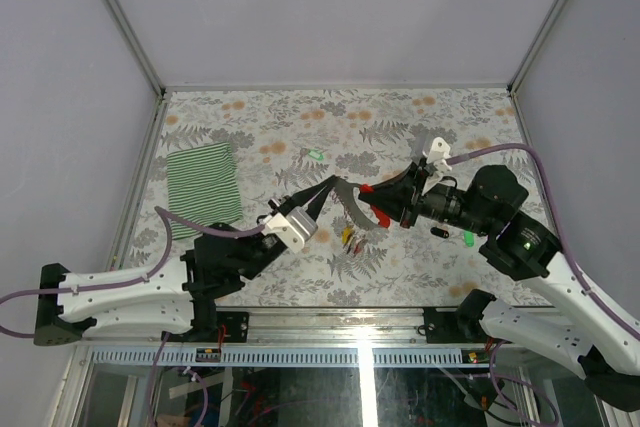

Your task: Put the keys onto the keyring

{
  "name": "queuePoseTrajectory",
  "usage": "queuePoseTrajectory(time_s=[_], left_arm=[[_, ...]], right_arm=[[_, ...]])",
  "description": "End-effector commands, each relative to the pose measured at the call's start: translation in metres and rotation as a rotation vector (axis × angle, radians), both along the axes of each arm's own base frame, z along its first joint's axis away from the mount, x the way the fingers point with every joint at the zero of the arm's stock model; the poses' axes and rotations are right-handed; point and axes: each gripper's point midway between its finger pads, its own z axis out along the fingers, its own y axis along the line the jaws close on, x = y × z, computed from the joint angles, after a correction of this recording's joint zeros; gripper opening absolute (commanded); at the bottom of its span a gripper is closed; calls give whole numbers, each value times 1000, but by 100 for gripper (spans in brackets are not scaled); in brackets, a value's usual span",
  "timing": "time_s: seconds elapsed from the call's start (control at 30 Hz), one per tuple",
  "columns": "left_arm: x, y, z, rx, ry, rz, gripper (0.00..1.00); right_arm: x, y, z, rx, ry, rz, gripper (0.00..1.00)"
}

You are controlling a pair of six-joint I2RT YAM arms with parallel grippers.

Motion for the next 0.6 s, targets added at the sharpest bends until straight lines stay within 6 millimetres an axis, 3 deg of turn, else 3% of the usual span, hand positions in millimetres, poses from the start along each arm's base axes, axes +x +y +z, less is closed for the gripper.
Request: queuePoseTrajectory(time_s=[0.0, 0.13, 0.57], left_arm=[[5, 14, 38, -267, 93, 16, 0], [5, 12, 38, -304, 134, 5, 0], [-2, 11, 21, -270, 169, -42, 0]], right_arm=[[-12, 3, 24, 51, -187, 90, 5], [-7, -1, 24, 54, -199, 52, 0], [-10, -22, 47, 92, -245, -29, 0]])
